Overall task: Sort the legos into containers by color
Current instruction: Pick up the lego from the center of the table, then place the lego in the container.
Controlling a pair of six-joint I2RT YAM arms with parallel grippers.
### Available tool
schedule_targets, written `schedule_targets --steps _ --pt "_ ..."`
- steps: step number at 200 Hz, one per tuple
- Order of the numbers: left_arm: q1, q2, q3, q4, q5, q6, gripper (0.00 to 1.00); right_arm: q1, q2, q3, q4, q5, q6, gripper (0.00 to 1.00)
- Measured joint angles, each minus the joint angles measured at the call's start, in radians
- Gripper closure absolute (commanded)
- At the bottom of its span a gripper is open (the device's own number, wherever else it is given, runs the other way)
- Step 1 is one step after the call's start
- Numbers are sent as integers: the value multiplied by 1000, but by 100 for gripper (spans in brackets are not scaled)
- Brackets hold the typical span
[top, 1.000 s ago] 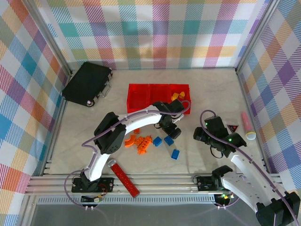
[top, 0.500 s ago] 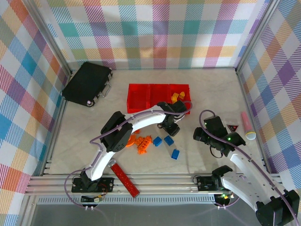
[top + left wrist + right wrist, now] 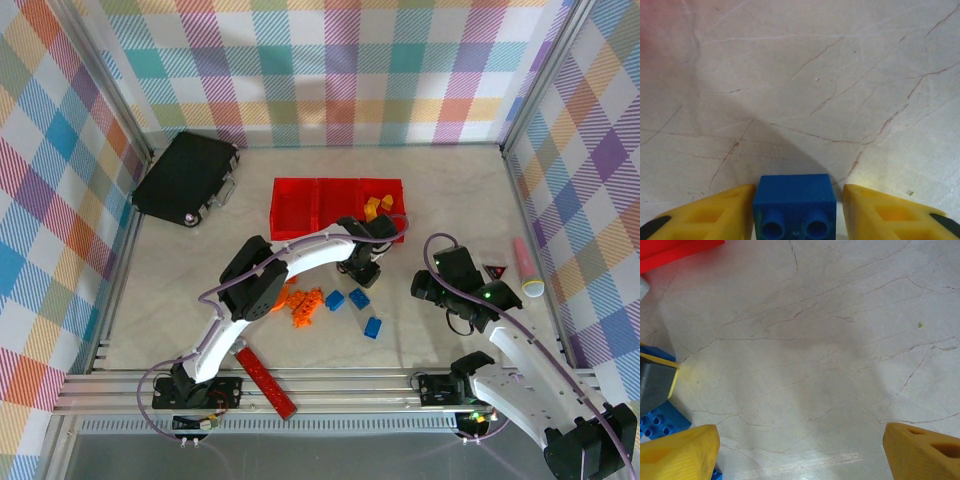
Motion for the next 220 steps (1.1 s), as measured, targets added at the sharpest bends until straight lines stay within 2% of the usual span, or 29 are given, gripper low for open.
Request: schedule_targets --steps 22,36,57,81,113,147,173,220 --pt "11 -7 -12 7 5 -19 68 0 0 0 0 0 0 15" --pt "12 -10 -14 8 8 -27 76 0 0 0 0 0 0 15" --pt "12 -23 -31 24 6 -41 81 0 0 0 -3 1 1 15" --pt "14 -61 -67 20 -35 -78 81 0 -4 0 -4 5 4 14" --pt "22 -171 -69 7 -145 -161 83 0 -14 0 -3 4 8 14" --pt "75 -282 -1 10 -232 -222 82 0 -13 0 3 4 7 13" --pt "151 -244 109 7 -243 -250 82 0 -1 0 13 2 7 13" --pt "251 -55 273 1 -224 -264 80 0 0 -2 18 -6 7 13"
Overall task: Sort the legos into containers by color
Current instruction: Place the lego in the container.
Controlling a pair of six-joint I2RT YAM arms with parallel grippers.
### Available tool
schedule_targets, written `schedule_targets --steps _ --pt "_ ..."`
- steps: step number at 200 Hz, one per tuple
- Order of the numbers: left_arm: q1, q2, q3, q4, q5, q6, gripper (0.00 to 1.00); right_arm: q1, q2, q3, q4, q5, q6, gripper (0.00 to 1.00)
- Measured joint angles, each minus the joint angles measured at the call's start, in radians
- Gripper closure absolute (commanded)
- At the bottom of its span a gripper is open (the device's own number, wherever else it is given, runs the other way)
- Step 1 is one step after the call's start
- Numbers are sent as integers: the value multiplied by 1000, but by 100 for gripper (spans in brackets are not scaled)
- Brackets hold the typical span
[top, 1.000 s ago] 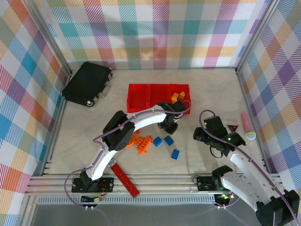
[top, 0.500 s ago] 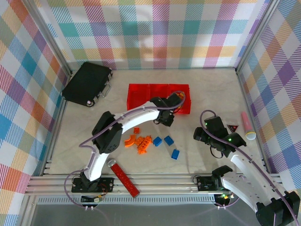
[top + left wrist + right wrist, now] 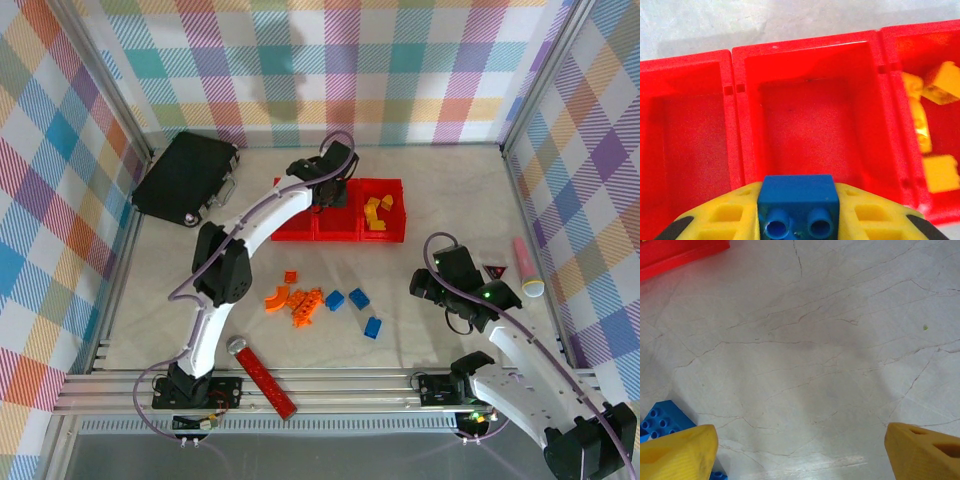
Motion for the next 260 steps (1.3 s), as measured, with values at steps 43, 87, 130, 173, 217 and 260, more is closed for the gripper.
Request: schedule_targets --steps 43,87,130,173,217,260 --pt "2 104 75 -17 26 3 79 0 -26 -8 -3 -2 0 13" --pt "2 109 84 -22 40 3 72 0 -33 -8 -16 -2 0 13" --pt "2 114 85 -22 47 -1 61 0 -33 -8 -17 -2 1 13" --pt "2 119 80 -19 51 -11 48 0 -33 -8 -21 -2 4 13" --pt "2 102 7 51 52 -16 42 0 -37 -8 -28 -2 8 13" --pt "1 -45 -161 108 71 10 21 0 -60 -8 -40 -2 13 13"
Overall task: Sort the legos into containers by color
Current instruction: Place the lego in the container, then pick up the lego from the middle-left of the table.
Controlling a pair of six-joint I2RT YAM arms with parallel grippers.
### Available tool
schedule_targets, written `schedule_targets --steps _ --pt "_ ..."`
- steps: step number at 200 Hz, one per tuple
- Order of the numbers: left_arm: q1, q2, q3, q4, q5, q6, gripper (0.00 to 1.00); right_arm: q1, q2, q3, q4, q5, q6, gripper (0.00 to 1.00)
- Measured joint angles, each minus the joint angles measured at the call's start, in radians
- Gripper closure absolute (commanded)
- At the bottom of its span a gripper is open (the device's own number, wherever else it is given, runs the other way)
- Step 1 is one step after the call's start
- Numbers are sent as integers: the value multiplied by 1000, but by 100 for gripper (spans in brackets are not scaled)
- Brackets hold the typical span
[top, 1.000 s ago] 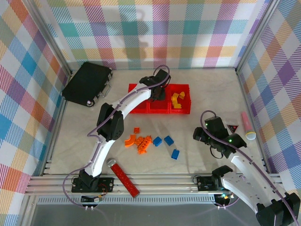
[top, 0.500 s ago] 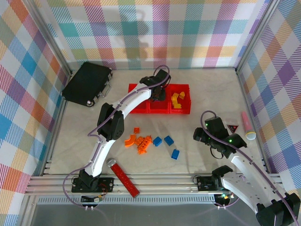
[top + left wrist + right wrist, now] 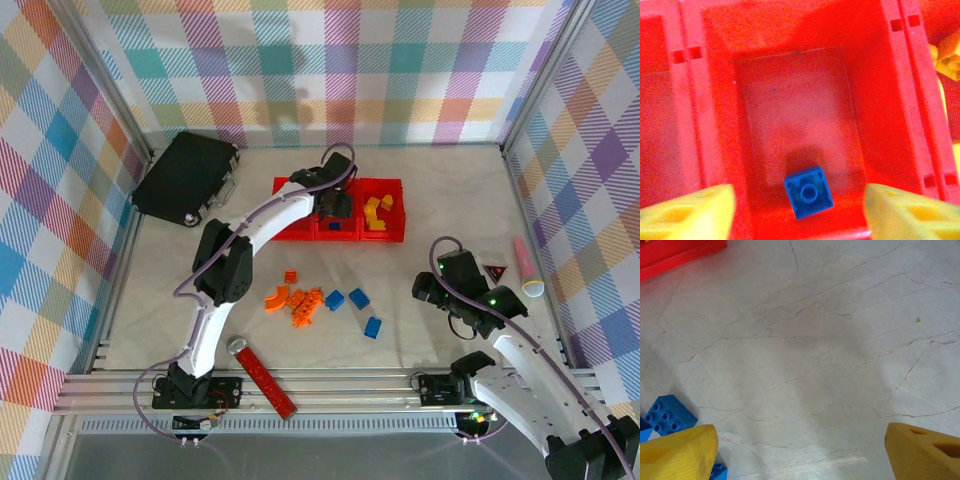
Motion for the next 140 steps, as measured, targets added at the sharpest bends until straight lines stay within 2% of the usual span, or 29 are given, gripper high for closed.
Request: schedule_targets --steps 38,73,97,140 --pt "-22 -289 -245 74 11 90 16 0 0 0 -2 -1 3 13" --pt "-50 -550 -441 102 137 229 16 0 3 0 2 -8 4 13" --pt "-72 -623 -516 64 208 315 17 0 20 0 13 -16 6 13" --pt "-98 -632 -605 -33 287 410 18 0 51 0 31 -27 7 13"
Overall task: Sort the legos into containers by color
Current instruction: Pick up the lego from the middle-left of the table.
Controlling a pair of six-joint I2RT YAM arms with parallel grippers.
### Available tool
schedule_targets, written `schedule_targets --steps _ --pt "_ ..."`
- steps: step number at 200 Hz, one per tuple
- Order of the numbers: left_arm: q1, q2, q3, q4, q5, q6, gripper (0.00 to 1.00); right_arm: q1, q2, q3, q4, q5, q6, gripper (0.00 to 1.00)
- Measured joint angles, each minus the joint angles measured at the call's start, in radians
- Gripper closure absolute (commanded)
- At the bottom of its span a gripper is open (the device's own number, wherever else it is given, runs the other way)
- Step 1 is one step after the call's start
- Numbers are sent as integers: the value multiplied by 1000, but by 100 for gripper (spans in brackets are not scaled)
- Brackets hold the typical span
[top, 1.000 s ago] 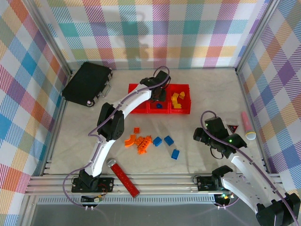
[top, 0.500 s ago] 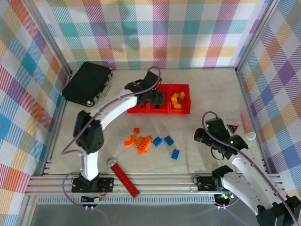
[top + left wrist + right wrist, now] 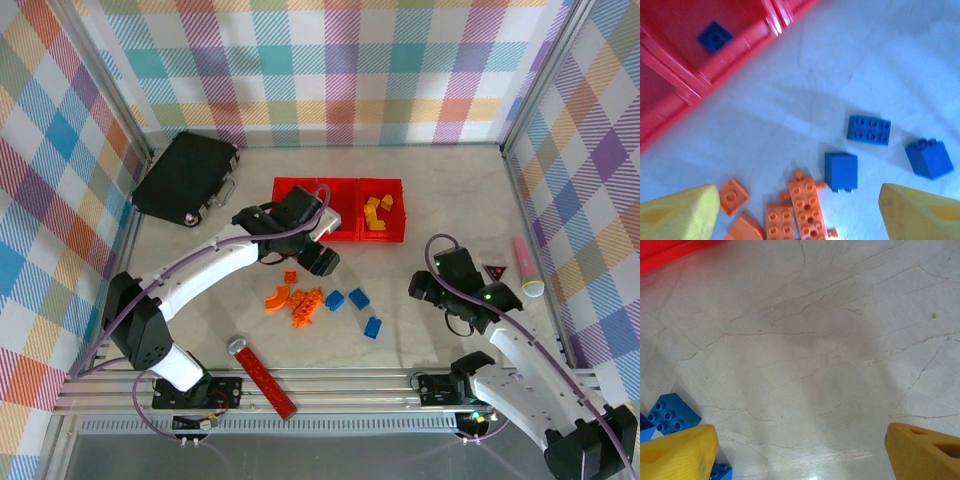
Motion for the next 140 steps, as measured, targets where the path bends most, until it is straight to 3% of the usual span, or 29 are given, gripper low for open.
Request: schedule_targets --steps 41,92,140 --pt "-44 65 0 -51 26 21 19 0 1 1 0 1 0 13" --pt "-166 245 49 -95 23 26 27 0 -37 1 -13 5 0 13" --pt "-222 348 92 -114 -34 23 32 0 -61 1 -35 13 0 13"
